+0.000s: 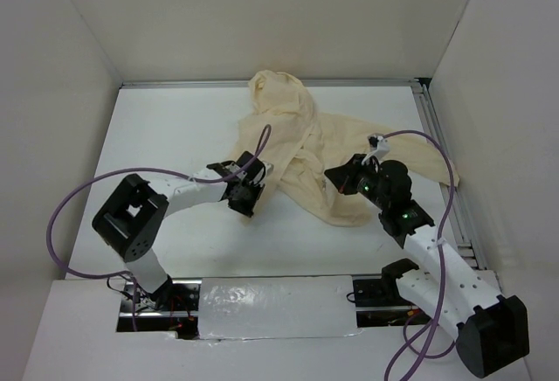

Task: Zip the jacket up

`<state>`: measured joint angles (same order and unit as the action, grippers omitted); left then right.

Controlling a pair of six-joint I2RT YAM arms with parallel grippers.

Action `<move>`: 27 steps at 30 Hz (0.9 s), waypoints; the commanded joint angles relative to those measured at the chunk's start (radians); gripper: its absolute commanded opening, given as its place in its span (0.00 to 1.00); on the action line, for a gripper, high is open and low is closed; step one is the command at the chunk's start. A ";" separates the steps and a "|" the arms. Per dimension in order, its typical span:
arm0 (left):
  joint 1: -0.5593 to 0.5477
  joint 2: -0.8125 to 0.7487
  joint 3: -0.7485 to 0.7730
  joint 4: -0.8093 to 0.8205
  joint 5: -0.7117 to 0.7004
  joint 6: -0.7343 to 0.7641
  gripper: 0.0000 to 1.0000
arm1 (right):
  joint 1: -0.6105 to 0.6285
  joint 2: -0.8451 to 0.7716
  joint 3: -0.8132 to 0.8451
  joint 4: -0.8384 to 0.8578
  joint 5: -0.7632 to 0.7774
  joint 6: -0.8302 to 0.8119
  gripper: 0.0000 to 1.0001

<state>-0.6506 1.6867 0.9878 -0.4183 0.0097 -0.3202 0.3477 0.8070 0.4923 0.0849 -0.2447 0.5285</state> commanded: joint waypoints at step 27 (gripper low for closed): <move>-0.328 0.013 0.071 0.275 0.121 -0.828 0.19 | -0.026 -0.106 0.006 -0.232 0.145 0.099 0.00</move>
<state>-0.9798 1.7172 1.0191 -0.1585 0.0696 -1.1572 0.3290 0.7242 0.4656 -0.1036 -0.1589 0.6209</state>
